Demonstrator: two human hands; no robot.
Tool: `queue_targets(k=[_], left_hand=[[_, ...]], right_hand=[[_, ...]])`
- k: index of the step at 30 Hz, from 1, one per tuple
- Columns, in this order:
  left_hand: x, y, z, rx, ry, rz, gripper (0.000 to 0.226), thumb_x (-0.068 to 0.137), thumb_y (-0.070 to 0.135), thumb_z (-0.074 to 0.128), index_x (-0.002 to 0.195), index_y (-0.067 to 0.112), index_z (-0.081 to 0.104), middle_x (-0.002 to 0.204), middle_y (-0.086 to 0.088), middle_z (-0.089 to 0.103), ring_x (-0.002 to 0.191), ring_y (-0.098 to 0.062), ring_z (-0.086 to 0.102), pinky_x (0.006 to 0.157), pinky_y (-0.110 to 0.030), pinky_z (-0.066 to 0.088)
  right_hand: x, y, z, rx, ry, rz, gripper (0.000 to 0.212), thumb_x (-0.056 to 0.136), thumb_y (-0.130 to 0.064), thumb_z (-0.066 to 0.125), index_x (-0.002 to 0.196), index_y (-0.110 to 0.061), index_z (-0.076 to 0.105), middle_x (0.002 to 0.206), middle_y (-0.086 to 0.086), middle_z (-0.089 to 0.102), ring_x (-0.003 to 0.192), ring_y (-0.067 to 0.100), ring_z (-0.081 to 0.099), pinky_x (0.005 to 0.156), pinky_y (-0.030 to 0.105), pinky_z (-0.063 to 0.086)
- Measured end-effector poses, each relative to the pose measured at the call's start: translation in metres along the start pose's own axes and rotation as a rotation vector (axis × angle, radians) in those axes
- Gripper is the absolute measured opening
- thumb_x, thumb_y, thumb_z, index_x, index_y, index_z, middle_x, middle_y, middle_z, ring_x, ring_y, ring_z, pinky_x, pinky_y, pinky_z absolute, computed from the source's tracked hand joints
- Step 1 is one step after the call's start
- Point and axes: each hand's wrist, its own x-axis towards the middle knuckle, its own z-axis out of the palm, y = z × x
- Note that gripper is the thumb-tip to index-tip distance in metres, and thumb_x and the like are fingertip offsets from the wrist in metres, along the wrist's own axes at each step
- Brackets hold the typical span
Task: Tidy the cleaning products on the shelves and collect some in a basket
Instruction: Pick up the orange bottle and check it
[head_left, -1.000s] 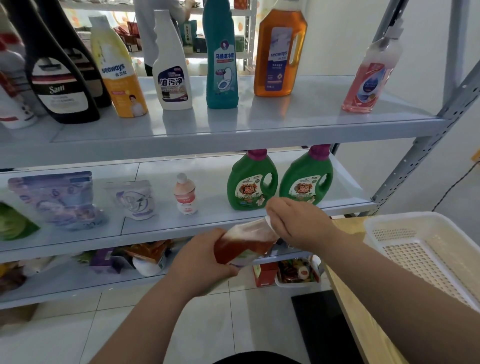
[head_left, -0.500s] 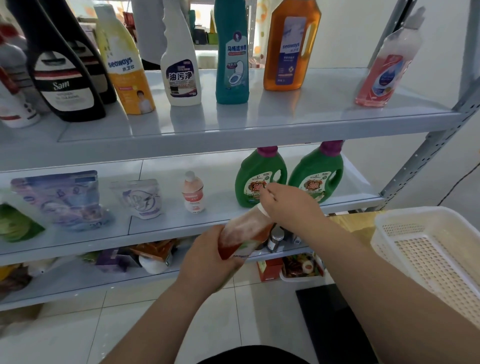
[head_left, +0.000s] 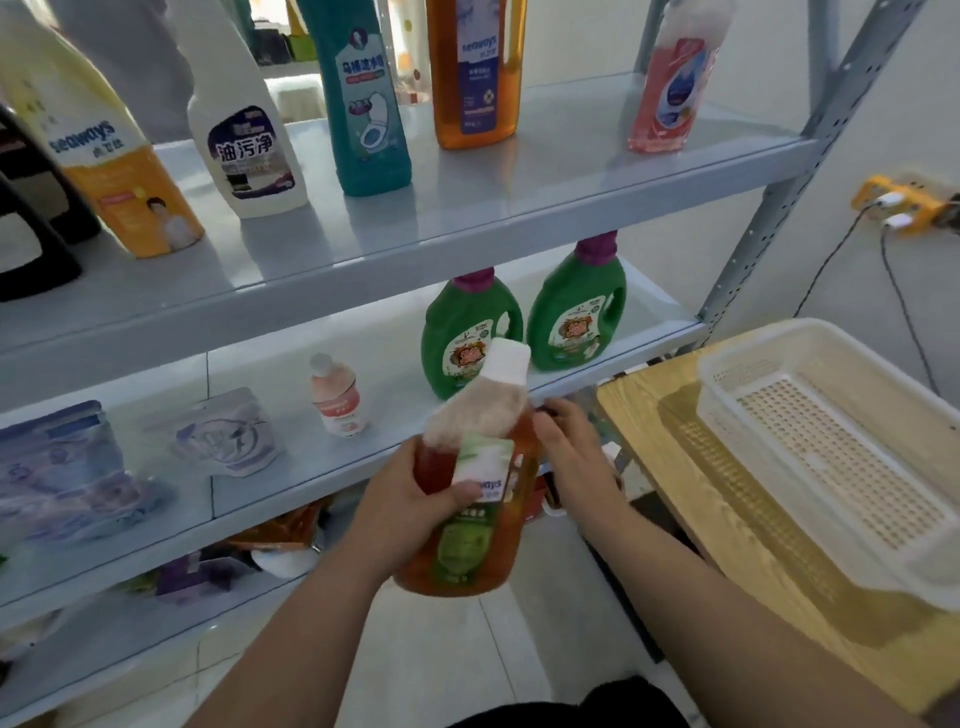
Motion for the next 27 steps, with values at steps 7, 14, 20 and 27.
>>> queue_targets(k=[7, 14, 20, 27], left_hand=[[0.047, 0.044, 0.073, -0.307, -0.081, -0.031, 0.042, 0.074, 0.076, 0.063, 0.109, 0.053, 0.06, 0.104, 0.015, 0.077, 0.093, -0.012, 0.076, 0.082, -0.041, 0.06], [0.096, 0.111, 0.186, -0.278, -0.261, 0.019, 0.032, 0.076, 0.061, 0.063, 0.108, 0.065, 0.058, 0.107, 0.016, 0.077, 0.095, -0.013, 0.076, 0.081, -0.041, 0.06], [0.122, 0.156, 0.295, -0.172, -0.401, 0.079, 0.047, 0.074, 0.048, 0.071, 0.12, 0.047, 0.064, 0.115, 0.008, 0.076, 0.102, -0.015, 0.075, 0.082, -0.04, 0.061], [0.151, 0.196, 0.415, -0.053, -0.571, 0.062, 0.053, 0.07, 0.054, 0.069, 0.123, 0.052, 0.062, 0.114, 0.015, 0.075, 0.102, -0.013, 0.074, 0.085, -0.042, 0.061]], right_hand=[[-0.014, 0.051, -0.042, 0.506, -0.022, 0.239, 0.053, 0.073, -0.073, 0.078, 0.12, -0.051, 0.066, 0.123, -0.001, 0.075, 0.112, 0.026, 0.074, 0.093, 0.048, 0.06], [0.01, 0.059, -0.153, 0.681, 0.283, 0.22, 0.02, 0.098, -0.043, 0.063, 0.116, -0.041, 0.07, 0.116, 0.005, 0.077, 0.105, 0.03, 0.075, 0.081, 0.045, 0.063], [0.015, 0.089, -0.256, 0.596, 0.453, 0.266, 0.016, 0.106, -0.041, 0.054, 0.107, -0.042, 0.07, 0.107, 0.001, 0.079, 0.098, 0.024, 0.077, 0.084, 0.044, 0.062], [0.014, 0.129, -0.357, 0.559, 0.626, 0.35, 0.008, 0.106, -0.043, 0.051, 0.113, -0.043, 0.056, 0.099, -0.004, 0.078, 0.085, 0.015, 0.077, 0.073, 0.037, 0.061]])
